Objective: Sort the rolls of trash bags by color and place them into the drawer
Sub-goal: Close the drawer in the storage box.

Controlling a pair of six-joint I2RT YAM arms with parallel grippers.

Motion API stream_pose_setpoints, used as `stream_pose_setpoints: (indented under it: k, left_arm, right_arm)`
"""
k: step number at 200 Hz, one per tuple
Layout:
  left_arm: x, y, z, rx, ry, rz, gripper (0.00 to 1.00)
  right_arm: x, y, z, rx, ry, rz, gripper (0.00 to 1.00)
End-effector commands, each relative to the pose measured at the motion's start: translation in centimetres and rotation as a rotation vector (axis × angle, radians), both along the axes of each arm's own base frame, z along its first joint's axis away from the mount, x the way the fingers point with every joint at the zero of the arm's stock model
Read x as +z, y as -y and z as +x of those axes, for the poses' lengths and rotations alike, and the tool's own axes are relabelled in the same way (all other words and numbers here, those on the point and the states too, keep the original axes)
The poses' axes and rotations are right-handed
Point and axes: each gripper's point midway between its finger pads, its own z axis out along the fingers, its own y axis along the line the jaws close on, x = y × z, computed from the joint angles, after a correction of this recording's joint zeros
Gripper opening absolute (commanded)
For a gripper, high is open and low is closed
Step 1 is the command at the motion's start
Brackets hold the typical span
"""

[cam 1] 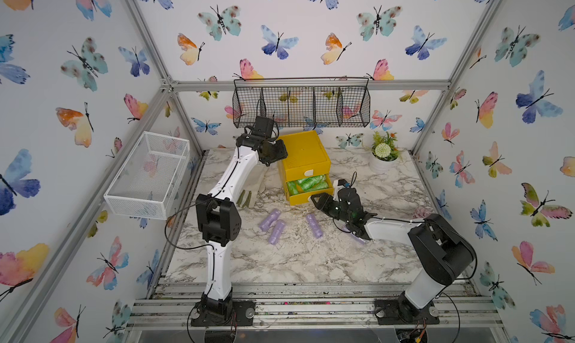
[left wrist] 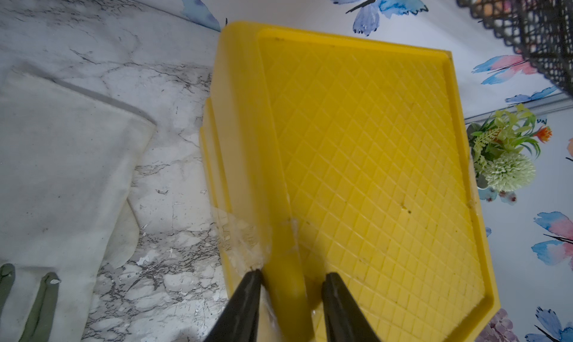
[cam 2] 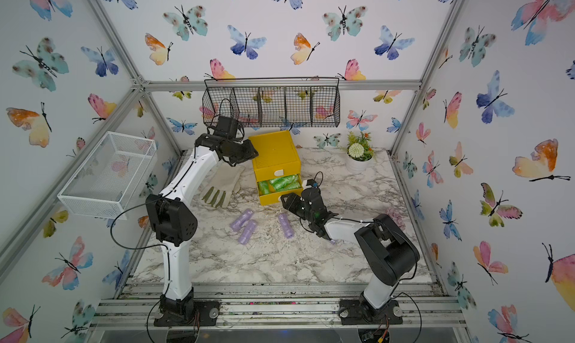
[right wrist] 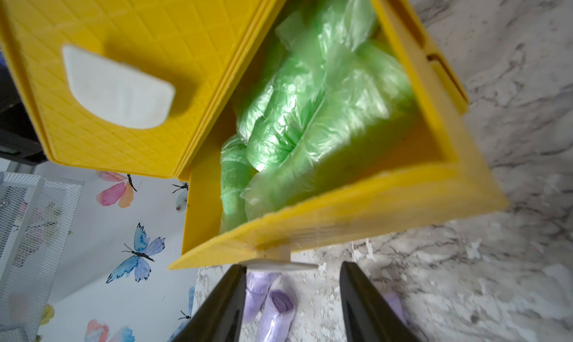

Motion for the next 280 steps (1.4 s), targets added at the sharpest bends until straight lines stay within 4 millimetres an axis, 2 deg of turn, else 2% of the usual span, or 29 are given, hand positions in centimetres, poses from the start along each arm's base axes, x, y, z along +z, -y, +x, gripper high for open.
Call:
stream_pose_setpoints:
  k: [1,62,105,163,172,191,215,248,280]
  left_arm:
    - [-5.2,-0.1,-1.3,-0.002,-0.142,0.061,0.37]
    - [-5.1,0.2,-1.7,-0.011,-0.145,0.06,0.37]
    - [-4.7,0.9,-2.1,-0.023,-0.138,0.06,0.37]
    - [-4.4,0.8,-2.5,-0.027,-0.137,0.06,0.37]
    - [-4.4,0.8,-2.5,-0.026,-0.137,0.061,0.37]
    - [-4.4,0.6,-2.6,-0.022,-0.136,0.062,0.37]
    - [-4.2,0.3,-2.5,-0.017,-0.132,0.06,0.38]
    - [-3.9,0.2,-2.4,-0.009,-0.126,0.05,0.38]
    - [-4.0,0.2,-2.3,-0.008,-0.129,0.047,0.38]
  right_arm:
    - [-0.4,-0.1,1.8,-0.018,0.006,-0.028,0.53]
    - [-0.7,-1.0,5.0,-0.048,0.0,-0.015,0.53]
    - [-0.7,-1.1,5.9,-0.08,-0.001,0.005,0.53]
    - [-0.2,-1.3,6.3,-0.095,0.011,0.04,0.55]
    - [0.0,-1.3,6.1,-0.091,0.009,0.054,0.56]
    - [2.2,-1.2,5.0,-0.062,0.049,0.108,0.58]
    - [3.0,0.3,2.6,-0.084,-0.035,0.123,0.61]
    - [1.8,3.3,0.0,-0.231,-0.265,0.131,0.64]
    - [1.0,3.6,-0.6,-0.294,-0.402,0.153,0.65]
